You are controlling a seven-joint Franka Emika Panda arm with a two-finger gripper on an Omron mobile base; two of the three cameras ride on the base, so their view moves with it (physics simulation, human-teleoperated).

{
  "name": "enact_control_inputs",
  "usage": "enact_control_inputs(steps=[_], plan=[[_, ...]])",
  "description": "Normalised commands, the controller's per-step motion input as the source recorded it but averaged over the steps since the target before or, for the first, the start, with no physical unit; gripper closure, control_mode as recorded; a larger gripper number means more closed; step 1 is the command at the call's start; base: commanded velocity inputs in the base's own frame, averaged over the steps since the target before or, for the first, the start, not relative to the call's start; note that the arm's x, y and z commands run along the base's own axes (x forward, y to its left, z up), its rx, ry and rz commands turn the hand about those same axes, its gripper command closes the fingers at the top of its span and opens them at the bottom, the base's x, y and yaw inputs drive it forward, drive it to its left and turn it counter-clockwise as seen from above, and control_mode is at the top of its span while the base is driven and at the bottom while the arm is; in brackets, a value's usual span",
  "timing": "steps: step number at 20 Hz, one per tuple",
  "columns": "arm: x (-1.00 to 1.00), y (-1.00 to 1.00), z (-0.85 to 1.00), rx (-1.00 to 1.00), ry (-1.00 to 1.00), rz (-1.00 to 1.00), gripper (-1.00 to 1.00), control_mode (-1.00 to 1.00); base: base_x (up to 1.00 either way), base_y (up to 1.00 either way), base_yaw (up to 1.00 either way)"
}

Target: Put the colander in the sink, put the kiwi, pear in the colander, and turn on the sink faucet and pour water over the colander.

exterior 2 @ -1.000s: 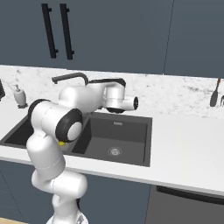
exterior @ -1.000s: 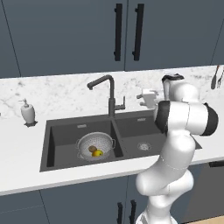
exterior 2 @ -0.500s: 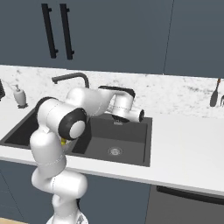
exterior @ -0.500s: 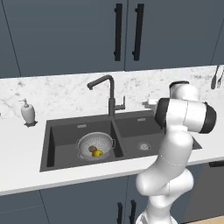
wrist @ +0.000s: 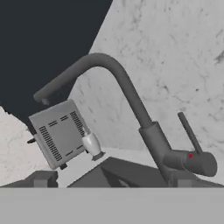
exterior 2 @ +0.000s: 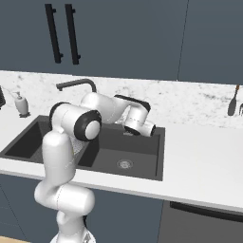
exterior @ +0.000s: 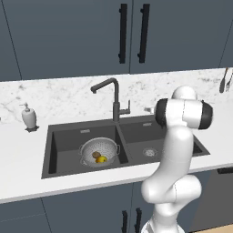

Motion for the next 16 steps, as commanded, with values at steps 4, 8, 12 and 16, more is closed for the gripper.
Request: enact_control_inputs(steps=[4, 8, 12, 16], plan=[[0.45, 0.26, -0.01, 0.00, -0.16, 0.03, -1.00, -1.00, 0.00, 0.00, 0.00], [0.53, 0.38, -0.02, 0.00, -0.14, 0.00, -1.00, -1.00, 0.00, 0.00, 0.00], [0.52, 0.30, -0.17, -0.04, -0.13, 0.00, -1.00, -1.00, 0.00, 0.00, 0.00], [0.33, 0.05, -0.36, -0.11, -0.14, 0.00, -1.00, -1.00, 0.00, 0.00, 0.00]])
